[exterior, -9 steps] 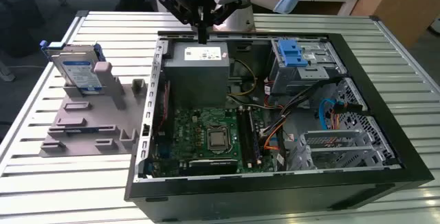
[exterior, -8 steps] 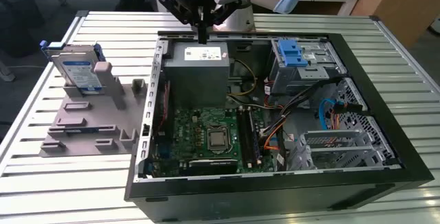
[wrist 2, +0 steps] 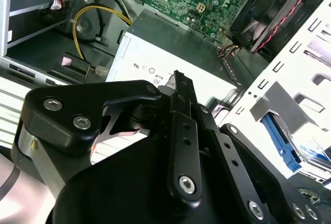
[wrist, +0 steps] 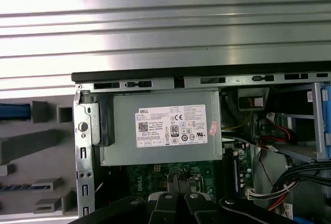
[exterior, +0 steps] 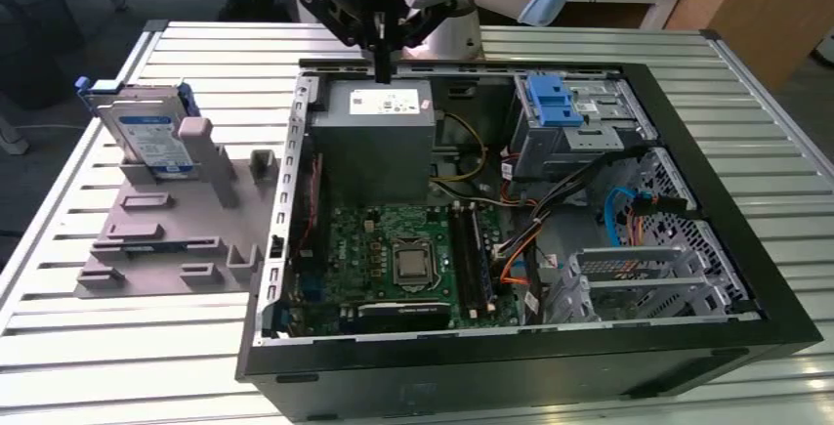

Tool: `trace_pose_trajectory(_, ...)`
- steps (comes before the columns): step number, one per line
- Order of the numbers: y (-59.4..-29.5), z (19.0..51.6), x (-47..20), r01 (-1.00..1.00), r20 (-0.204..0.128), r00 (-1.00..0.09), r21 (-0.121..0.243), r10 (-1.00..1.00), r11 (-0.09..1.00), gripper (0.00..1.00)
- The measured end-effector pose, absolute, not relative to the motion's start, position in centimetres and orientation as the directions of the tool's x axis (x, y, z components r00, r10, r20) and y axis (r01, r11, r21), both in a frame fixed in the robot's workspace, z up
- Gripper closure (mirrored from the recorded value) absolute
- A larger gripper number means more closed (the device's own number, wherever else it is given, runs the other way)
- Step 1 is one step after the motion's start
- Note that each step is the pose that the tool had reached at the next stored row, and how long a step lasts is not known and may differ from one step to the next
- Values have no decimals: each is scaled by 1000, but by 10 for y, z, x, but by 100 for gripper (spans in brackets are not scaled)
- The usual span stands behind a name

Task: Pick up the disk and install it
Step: 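Reach for the disk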

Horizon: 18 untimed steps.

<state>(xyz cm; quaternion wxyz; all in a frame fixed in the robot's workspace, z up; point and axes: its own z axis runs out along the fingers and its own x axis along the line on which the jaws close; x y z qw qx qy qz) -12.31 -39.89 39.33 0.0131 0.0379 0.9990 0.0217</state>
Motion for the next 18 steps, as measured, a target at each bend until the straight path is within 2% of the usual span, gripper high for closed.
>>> trace_pose_trajectory(18,-399,393,-127,75,-24,-997,44,76,996,89)
